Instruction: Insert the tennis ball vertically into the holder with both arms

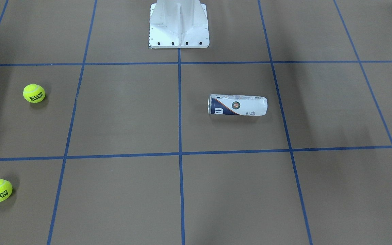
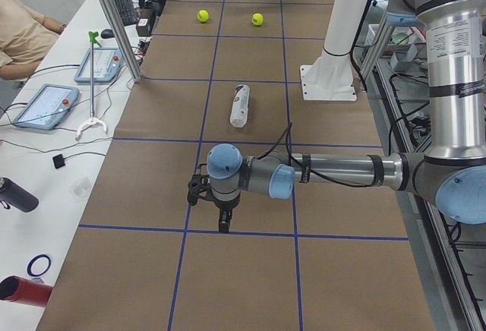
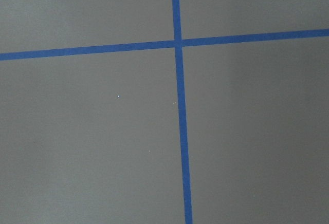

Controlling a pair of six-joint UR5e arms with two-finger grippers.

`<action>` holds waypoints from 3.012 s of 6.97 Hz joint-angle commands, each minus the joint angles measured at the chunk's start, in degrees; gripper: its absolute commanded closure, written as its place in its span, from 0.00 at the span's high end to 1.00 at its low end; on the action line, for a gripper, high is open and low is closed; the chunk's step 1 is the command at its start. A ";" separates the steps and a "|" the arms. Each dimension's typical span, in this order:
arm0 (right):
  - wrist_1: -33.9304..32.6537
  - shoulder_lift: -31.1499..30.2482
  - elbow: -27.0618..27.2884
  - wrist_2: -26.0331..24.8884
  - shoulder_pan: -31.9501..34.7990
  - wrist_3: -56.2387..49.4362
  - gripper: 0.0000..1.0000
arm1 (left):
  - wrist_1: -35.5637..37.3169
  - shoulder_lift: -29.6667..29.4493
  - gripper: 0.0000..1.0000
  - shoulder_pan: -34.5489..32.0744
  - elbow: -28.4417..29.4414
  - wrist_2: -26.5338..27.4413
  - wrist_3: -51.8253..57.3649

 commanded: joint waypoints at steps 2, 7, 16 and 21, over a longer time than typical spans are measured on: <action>-0.09 0.02 1.88 -0.13 0.07 0.16 1.00 | -0.15 -0.11 0.99 0.00 -0.41 -0.25 0.24; 0.09 5.38 3.55 -3.73 0.07 0.26 1.00 | -0.67 -9.92 0.99 0.00 -0.06 -1.83 -0.29; 5.89 3.80 4.43 -3.12 0.16 0.69 1.00 | -34.60 -28.81 0.98 18.51 2.75 -1.40 -1.67; 5.80 3.63 4.52 -3.12 0.16 0.87 1.00 | -22.81 -38.94 0.99 34.43 0.75 -1.13 5.20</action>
